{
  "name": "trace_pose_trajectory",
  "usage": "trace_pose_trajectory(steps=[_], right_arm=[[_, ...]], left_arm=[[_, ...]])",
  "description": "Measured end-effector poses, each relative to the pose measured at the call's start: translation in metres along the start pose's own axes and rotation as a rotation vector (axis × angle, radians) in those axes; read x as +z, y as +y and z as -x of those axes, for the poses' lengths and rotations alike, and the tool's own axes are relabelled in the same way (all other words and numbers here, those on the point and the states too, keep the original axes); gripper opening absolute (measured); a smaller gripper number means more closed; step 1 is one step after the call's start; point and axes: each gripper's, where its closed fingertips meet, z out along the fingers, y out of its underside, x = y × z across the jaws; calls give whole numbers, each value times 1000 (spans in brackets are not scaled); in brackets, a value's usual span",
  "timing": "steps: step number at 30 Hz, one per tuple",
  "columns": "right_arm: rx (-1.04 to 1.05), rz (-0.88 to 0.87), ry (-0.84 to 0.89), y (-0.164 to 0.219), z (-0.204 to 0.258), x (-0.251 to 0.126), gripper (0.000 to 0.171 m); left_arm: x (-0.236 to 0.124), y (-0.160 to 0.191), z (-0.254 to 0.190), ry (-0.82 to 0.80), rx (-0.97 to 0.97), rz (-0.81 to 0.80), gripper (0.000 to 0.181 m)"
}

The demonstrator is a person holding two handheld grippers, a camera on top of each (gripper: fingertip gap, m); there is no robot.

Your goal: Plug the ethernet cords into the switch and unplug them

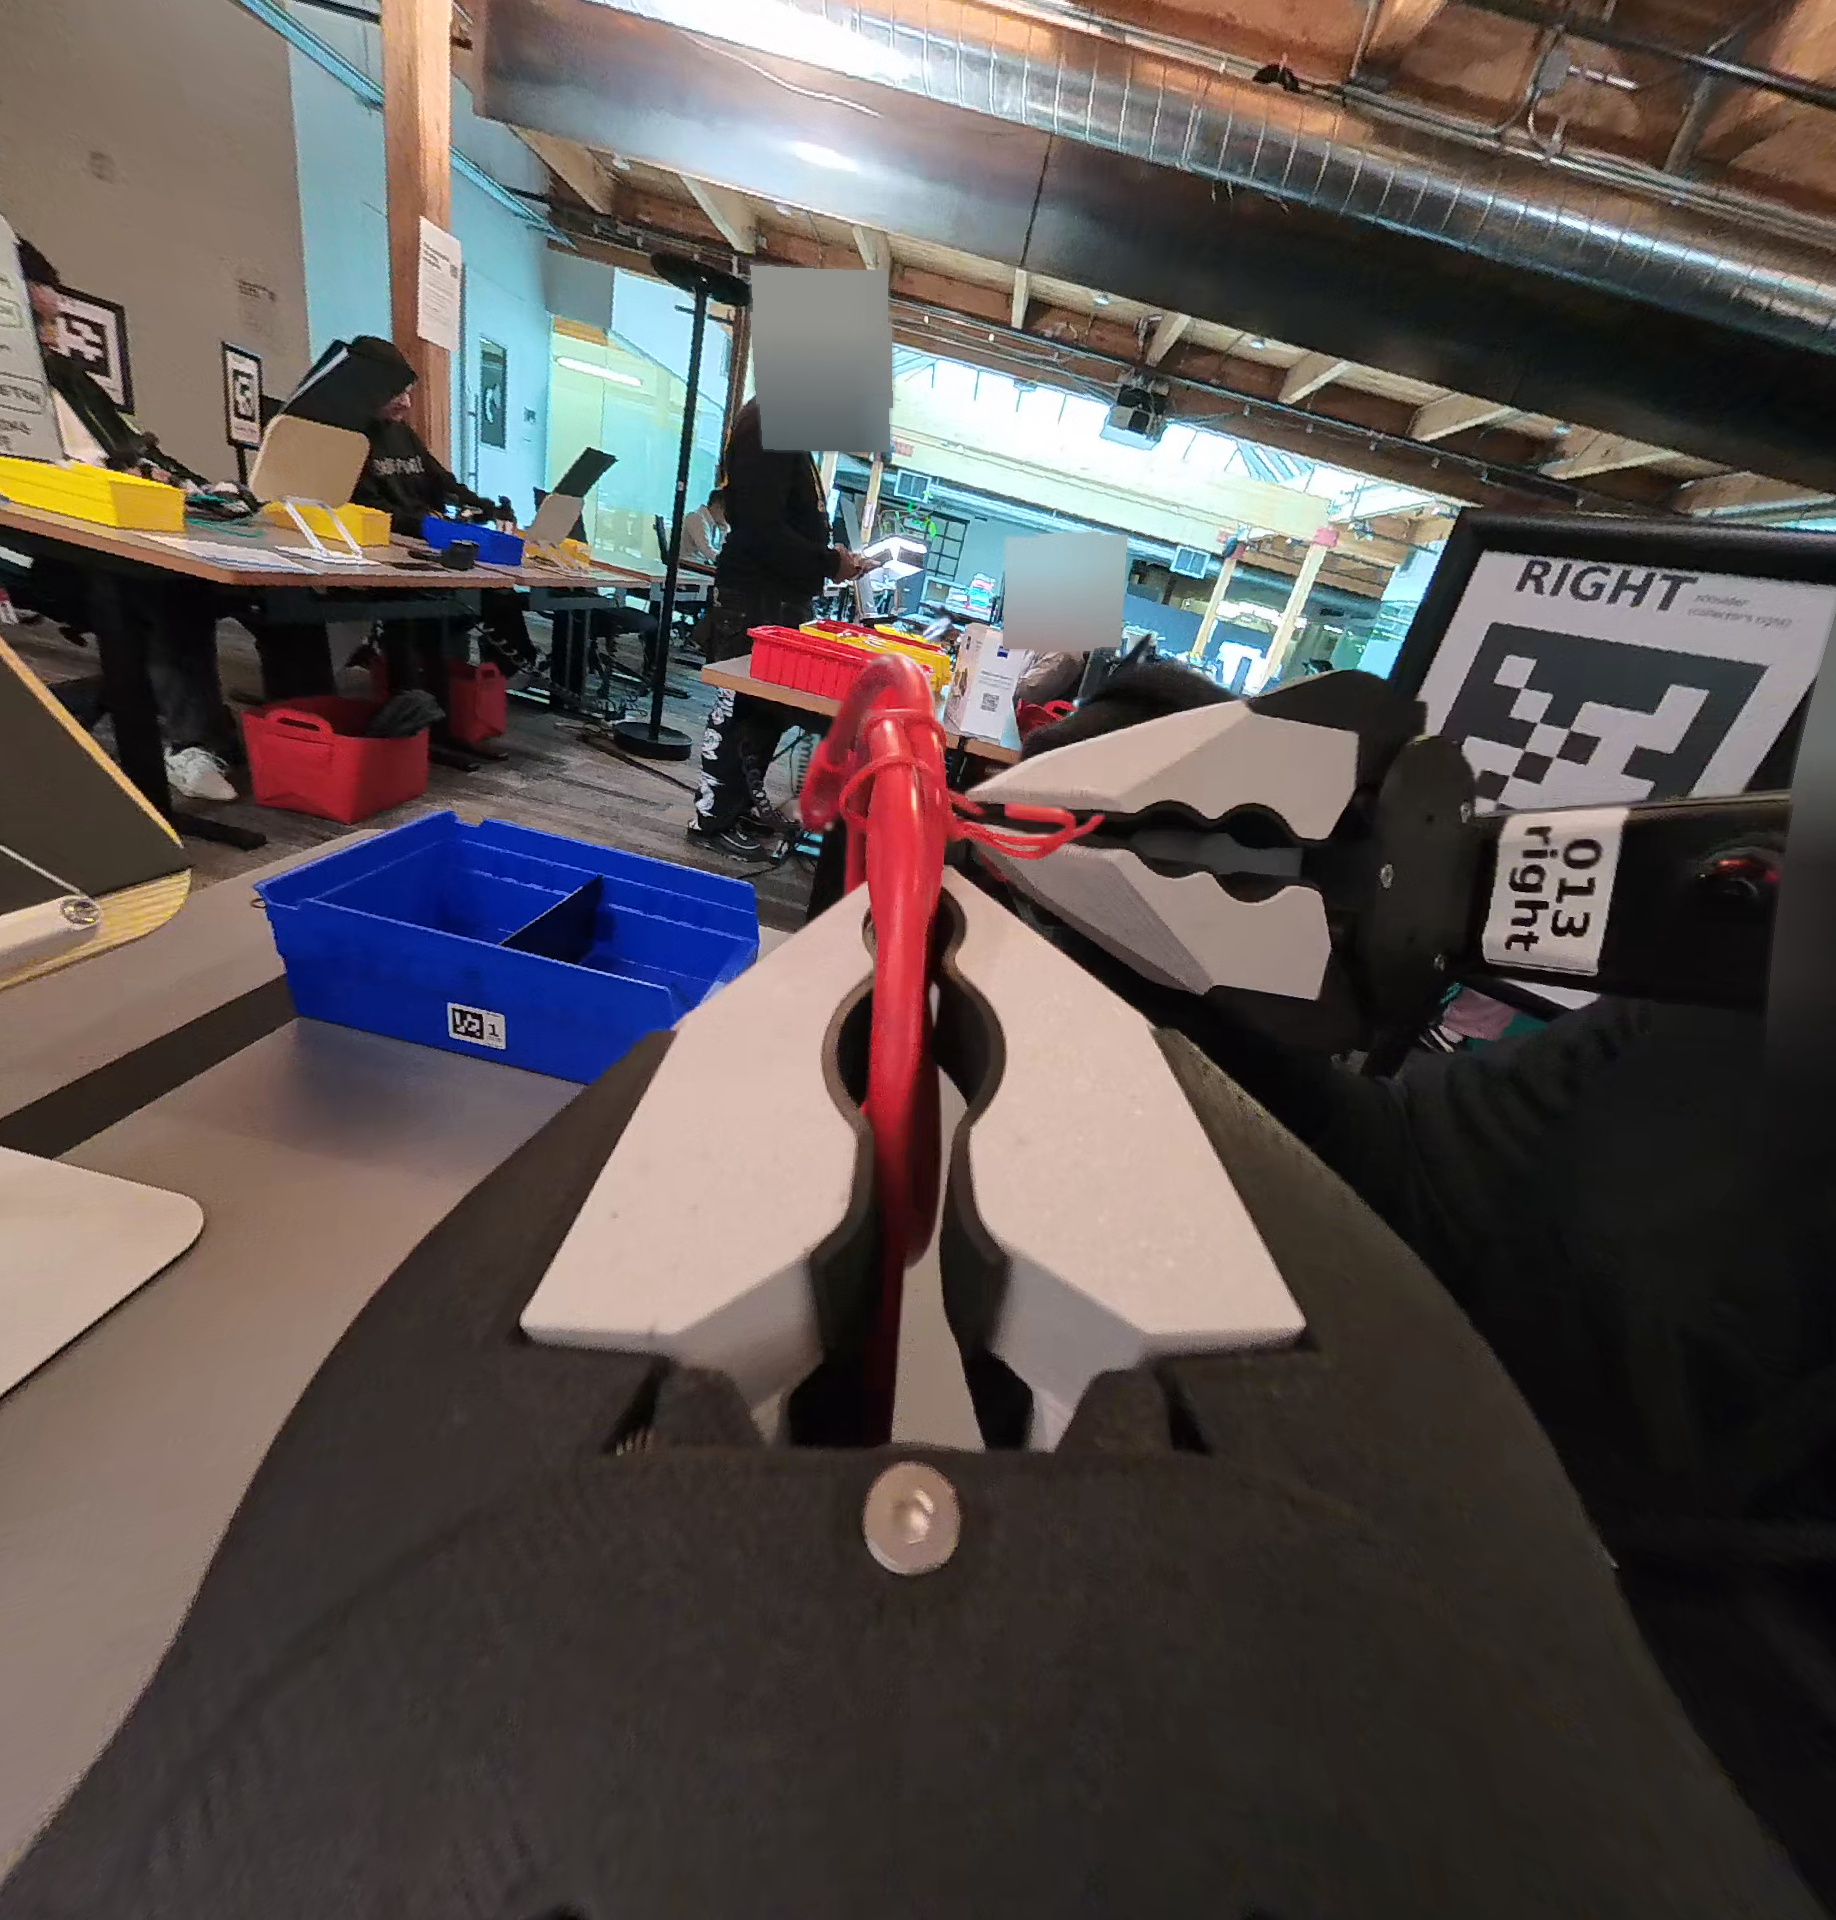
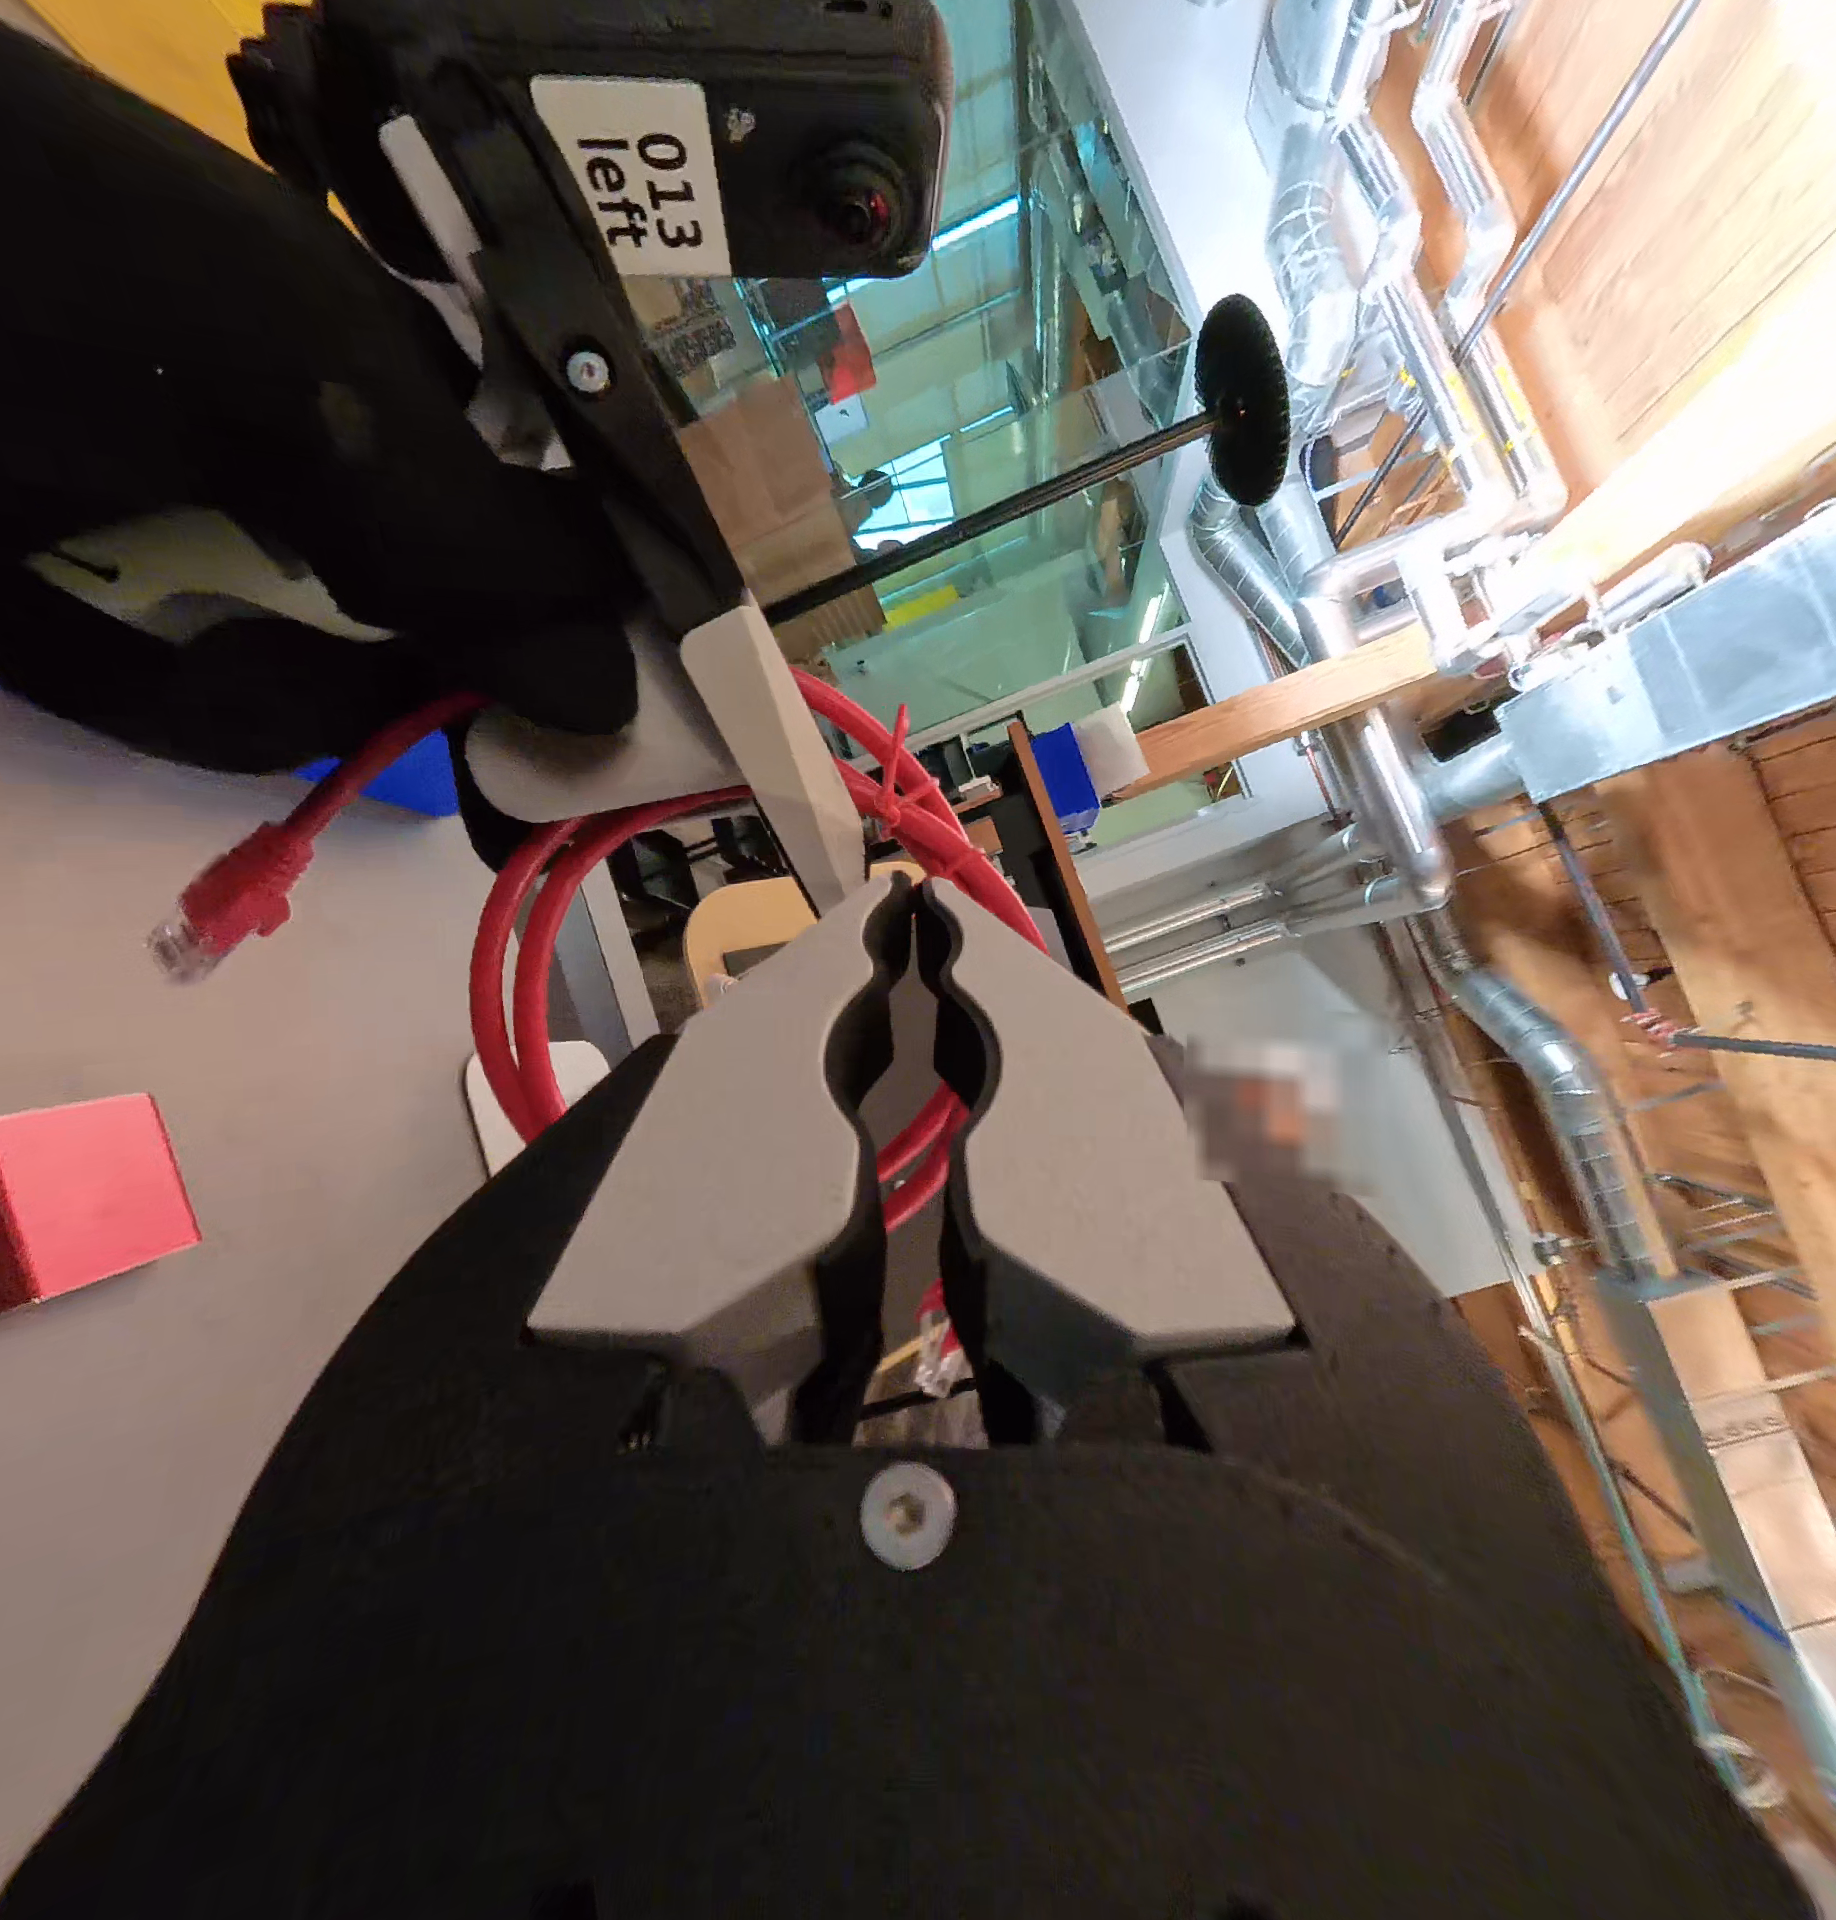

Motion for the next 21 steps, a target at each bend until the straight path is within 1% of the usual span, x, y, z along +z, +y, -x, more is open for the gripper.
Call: trace_pose_trajectory(steps=[5,7,11,14,16,17,18,19,20,21], right_arm=[[16,3,-18,-1,-2,-4,0],[52,3,-25,-4,-3,-5,0],[16,13,-14,-9,-1,-5,0],[-18,26,-10,-4,5,0,0],[-5,24,-24,2,8,2,0],[-1,12,-64,1,13,1,0],[-5,-3,-105,-1,20,-1,0],[-7,-15,-105,-6,22,-3,0],[-5,-26,-109,-11,23,-4,0],[0,-37,-114,-16,23,-5,0]], left_arm=[[1,-1,4,-58,3,-7,0],[-1,-3,5,-70,0,-12,0],[-6,-11,6,-93,10,-45,0],[-9,-17,3,-88,-10,-61,0],[-12,-19,7,-106,-17,-67,0],[-14,-20,11,-119,-24,-77,0],[-28,-37,21,-154,-62,-185,0],[-47,-51,35,-183,-108,-246,0],[-62,-61,43,-230,-57,-256,0],[-69,-61,46,-283,18,-207,0]])
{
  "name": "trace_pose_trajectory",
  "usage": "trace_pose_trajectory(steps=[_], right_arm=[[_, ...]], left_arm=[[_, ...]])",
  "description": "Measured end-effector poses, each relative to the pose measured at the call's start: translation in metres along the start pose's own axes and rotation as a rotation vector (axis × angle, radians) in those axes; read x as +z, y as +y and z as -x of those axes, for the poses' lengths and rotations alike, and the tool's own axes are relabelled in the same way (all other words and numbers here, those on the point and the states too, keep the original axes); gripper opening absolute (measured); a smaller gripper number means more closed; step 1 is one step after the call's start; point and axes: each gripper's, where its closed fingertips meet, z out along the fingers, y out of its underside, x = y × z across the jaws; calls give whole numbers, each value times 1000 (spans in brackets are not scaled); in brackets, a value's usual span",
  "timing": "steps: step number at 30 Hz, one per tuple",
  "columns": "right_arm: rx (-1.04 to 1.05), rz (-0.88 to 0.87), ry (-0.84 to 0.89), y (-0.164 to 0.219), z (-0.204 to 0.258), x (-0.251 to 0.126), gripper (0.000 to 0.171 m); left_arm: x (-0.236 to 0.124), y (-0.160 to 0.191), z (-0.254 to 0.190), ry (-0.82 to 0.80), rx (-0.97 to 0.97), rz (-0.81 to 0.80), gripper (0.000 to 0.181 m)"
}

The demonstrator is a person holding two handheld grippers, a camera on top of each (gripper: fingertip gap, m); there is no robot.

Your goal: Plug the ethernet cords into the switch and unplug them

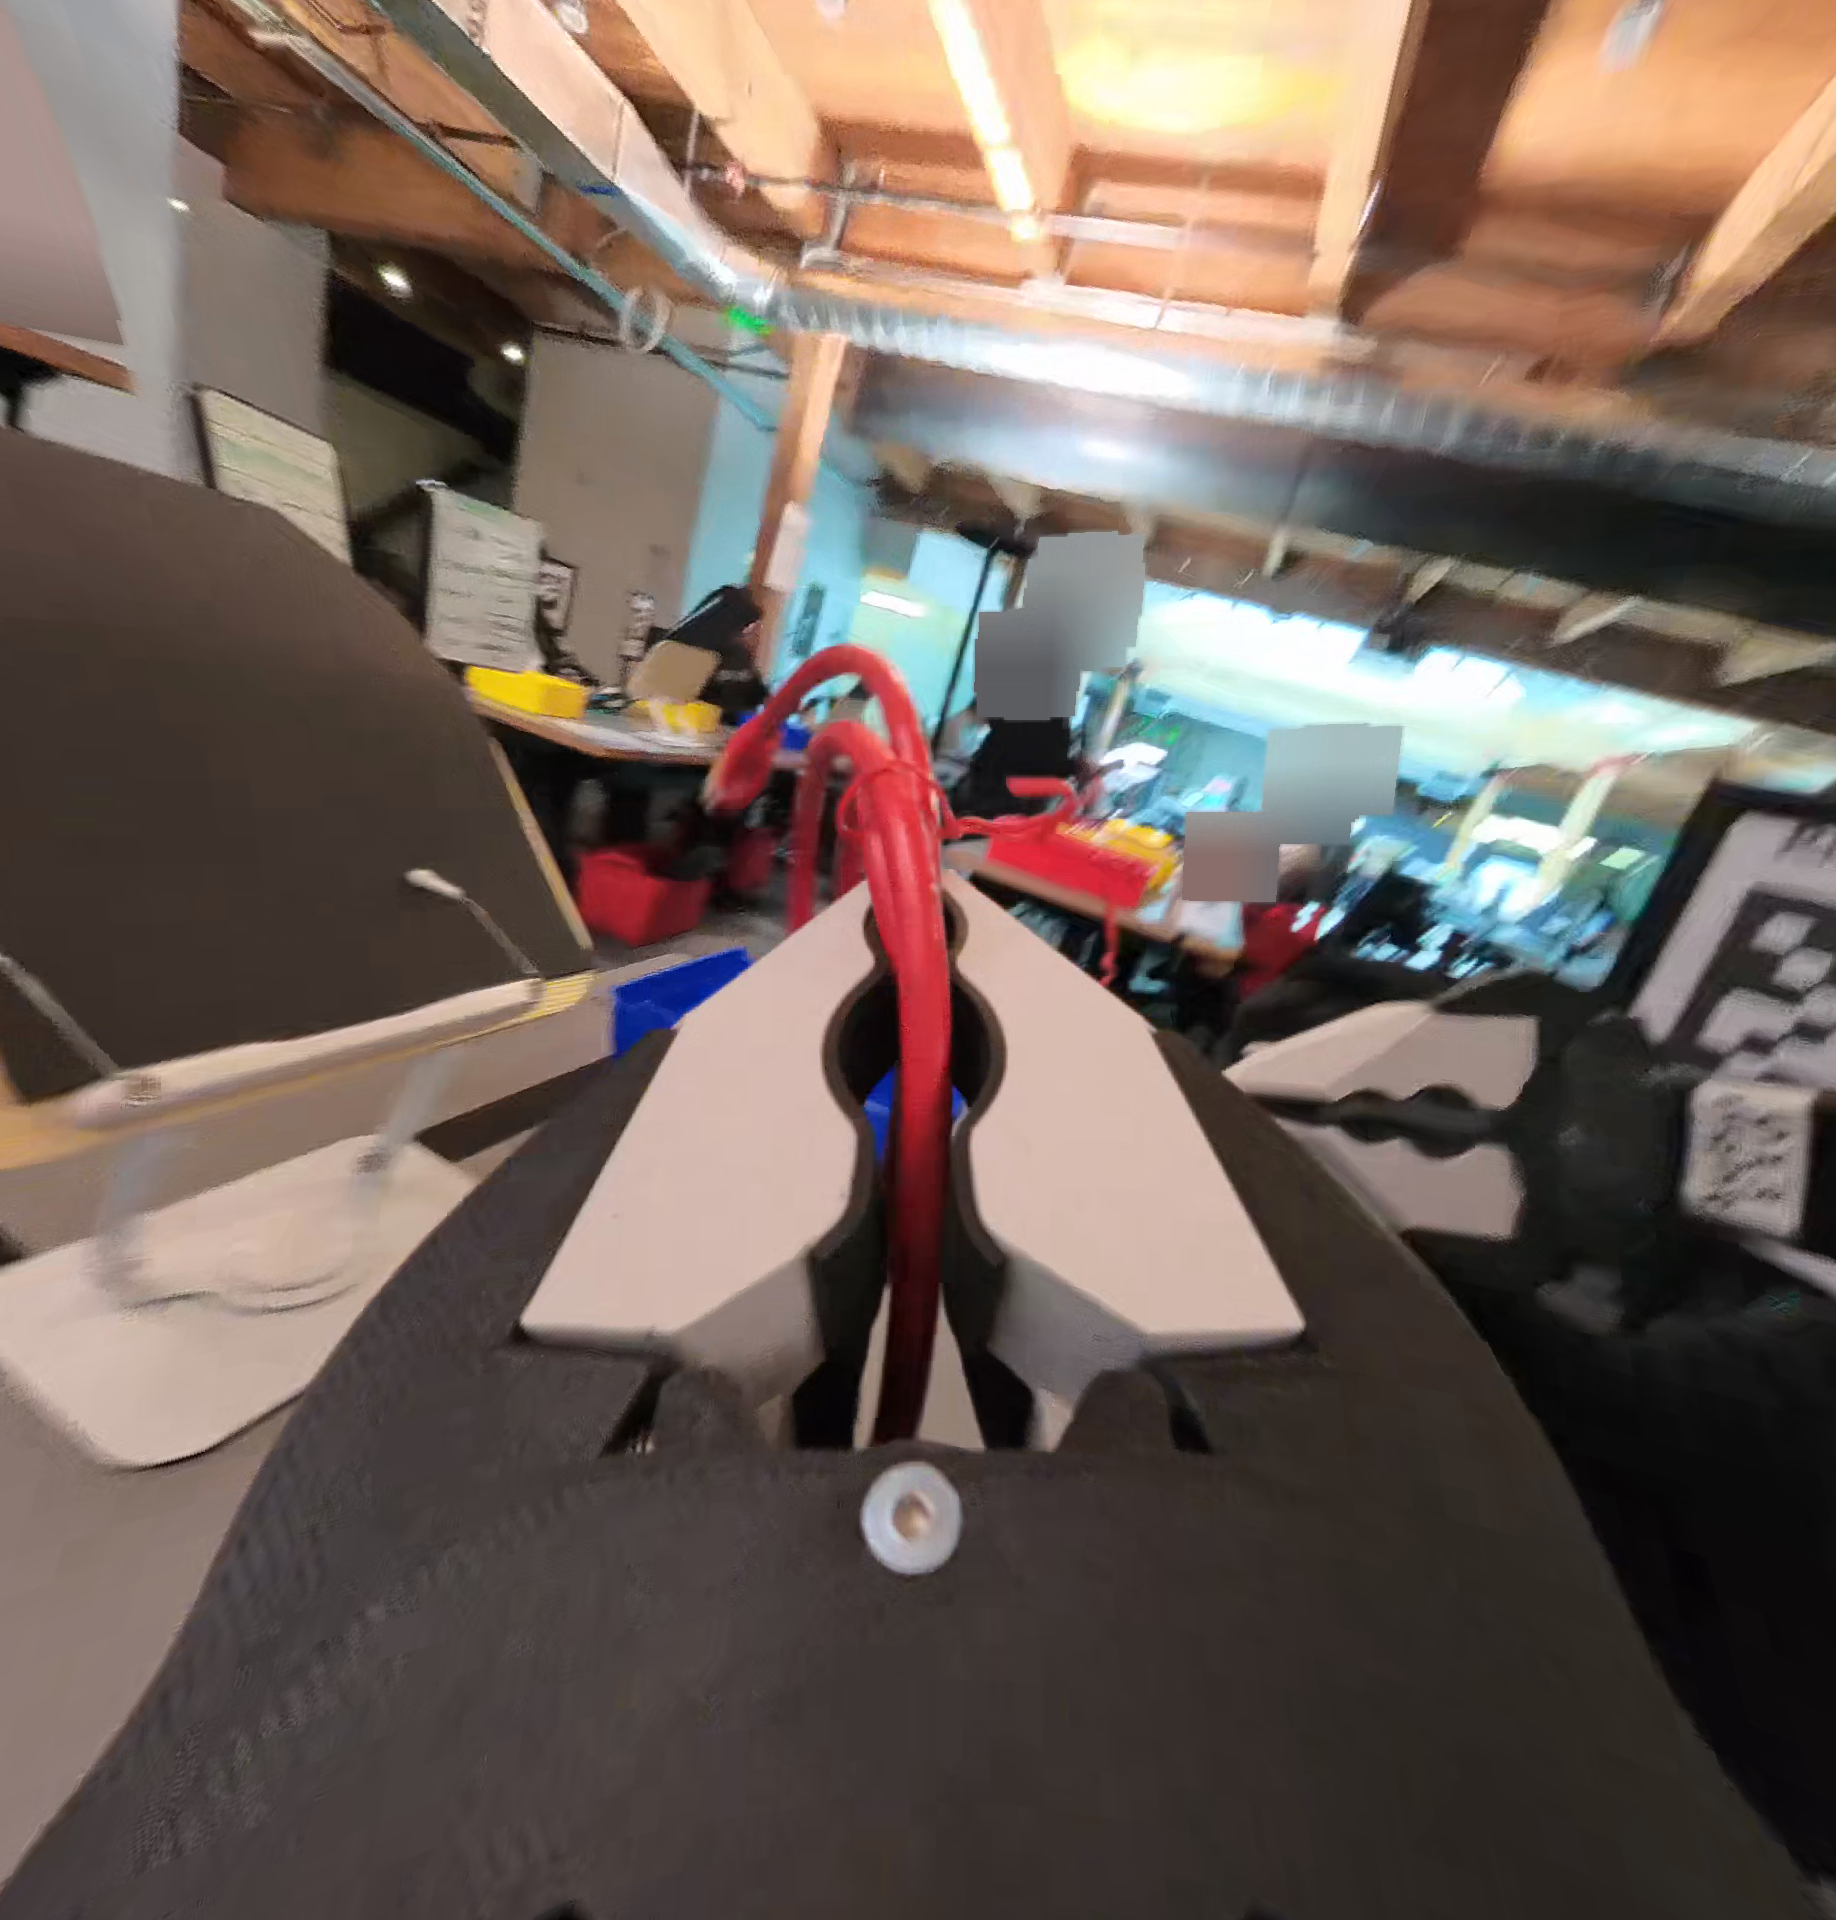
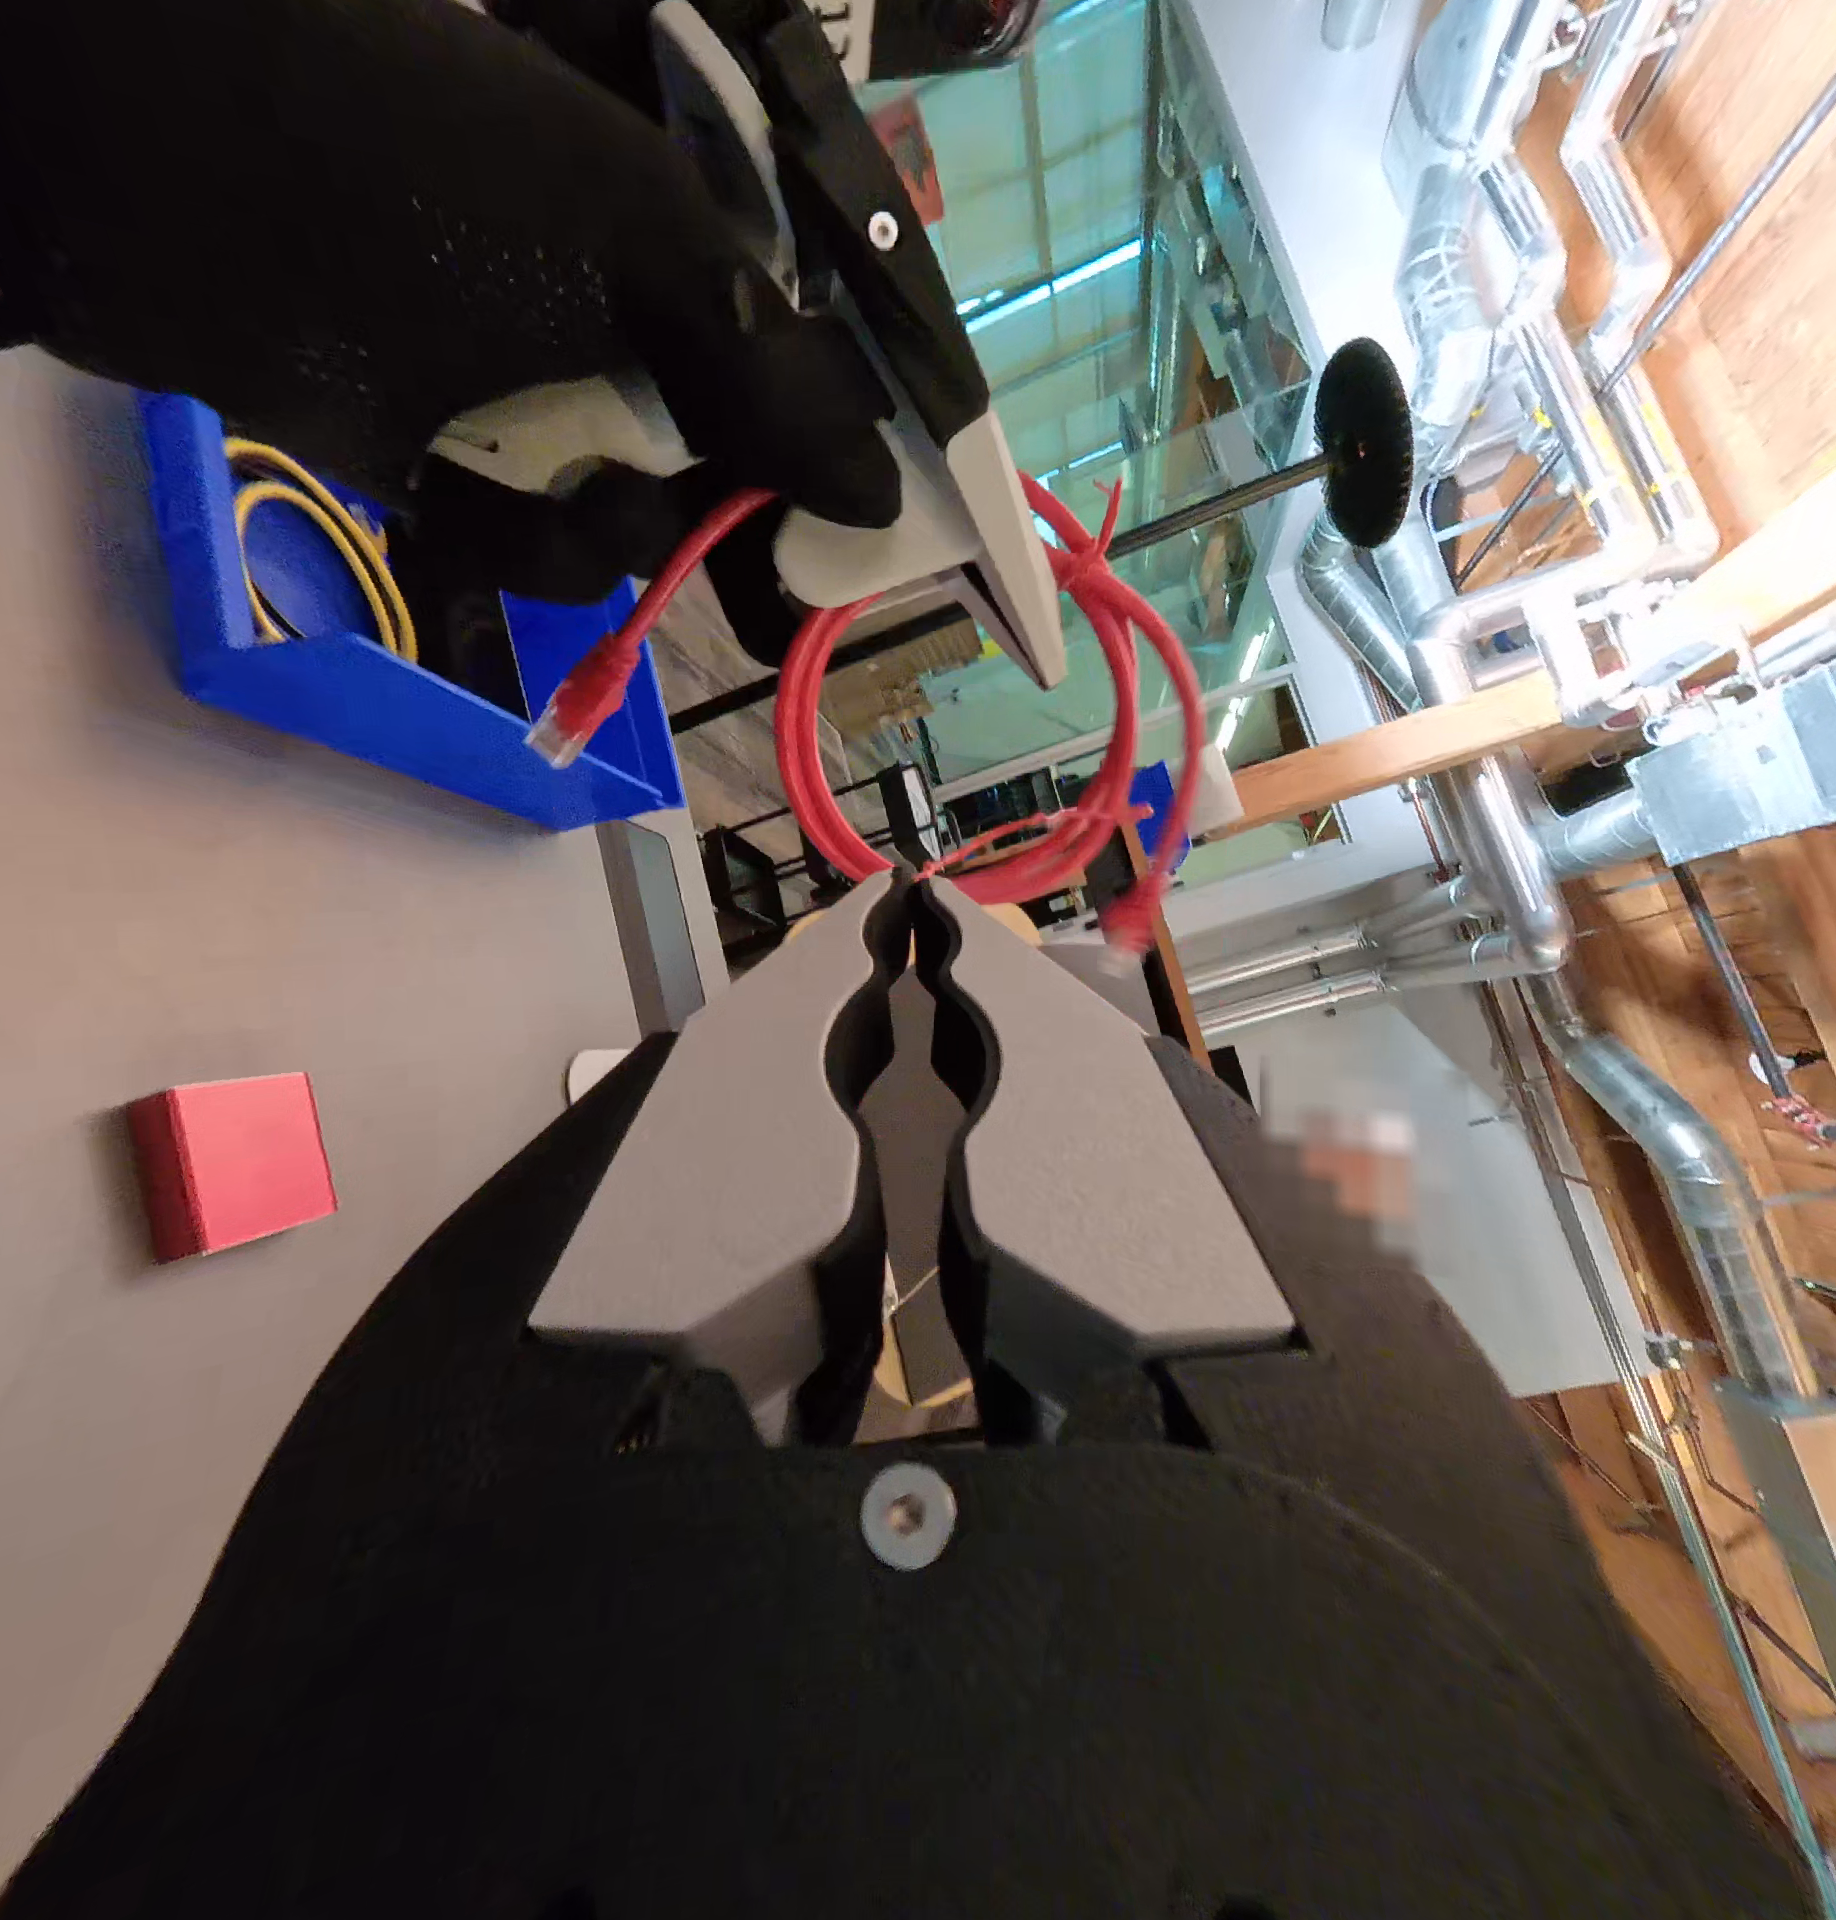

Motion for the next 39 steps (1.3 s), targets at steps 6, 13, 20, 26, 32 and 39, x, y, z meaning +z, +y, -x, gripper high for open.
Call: trace_pose_trajectory(steps=[6,13,20,26,32,39], right_arm=[[156,-73,-83,4,-12,-5,0],[453,34,-335,83,-3,-1,0],[608,366,-636,192,102,27,0],[807,487,-658,245,158,48,15],[880,500,-673,252,158,45,52],[810,170,-405,180,40,33,3]], left_arm=[[10,27,-12,50,76,133,0],[4,37,16,-23,111,178,0],[3,43,28,-34,94,212,0],[6,62,37,-22,51,264,0],[9,79,43,-26,35,319,0],[15,97,39,-8,41,394,0]])
